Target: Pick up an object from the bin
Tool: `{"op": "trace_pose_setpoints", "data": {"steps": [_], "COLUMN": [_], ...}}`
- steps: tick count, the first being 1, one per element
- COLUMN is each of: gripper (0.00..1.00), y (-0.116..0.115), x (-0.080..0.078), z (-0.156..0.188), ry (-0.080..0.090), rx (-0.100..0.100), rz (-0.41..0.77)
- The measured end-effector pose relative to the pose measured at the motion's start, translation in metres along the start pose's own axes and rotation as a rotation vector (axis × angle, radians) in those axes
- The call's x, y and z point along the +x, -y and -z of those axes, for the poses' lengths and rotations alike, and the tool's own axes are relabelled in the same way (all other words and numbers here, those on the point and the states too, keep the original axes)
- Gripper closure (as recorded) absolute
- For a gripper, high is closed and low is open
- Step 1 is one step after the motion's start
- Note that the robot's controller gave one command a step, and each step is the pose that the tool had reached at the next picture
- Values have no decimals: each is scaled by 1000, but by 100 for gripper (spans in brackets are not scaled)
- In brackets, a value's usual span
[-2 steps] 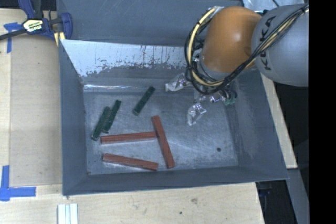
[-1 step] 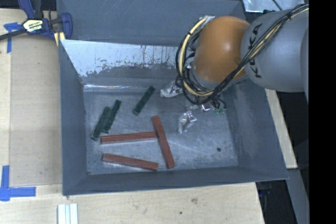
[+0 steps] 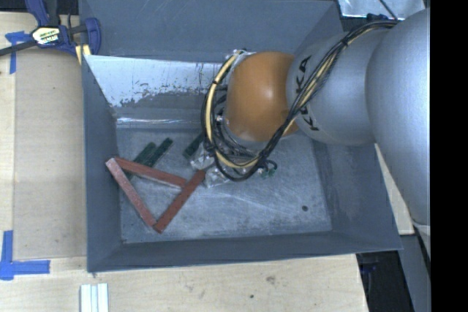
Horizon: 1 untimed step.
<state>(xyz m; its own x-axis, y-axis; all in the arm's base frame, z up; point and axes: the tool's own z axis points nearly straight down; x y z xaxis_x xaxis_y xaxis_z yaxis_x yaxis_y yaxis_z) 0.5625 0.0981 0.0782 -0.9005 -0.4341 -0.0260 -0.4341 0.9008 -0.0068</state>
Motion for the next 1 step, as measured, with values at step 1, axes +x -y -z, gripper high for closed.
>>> {"op": "trace_pose_setpoints", "data": {"steps": [1], "gripper": [100], "y": [0], "x": [0], "z": [0], "ry": [0], "rx": [0], "rz": [1]}}
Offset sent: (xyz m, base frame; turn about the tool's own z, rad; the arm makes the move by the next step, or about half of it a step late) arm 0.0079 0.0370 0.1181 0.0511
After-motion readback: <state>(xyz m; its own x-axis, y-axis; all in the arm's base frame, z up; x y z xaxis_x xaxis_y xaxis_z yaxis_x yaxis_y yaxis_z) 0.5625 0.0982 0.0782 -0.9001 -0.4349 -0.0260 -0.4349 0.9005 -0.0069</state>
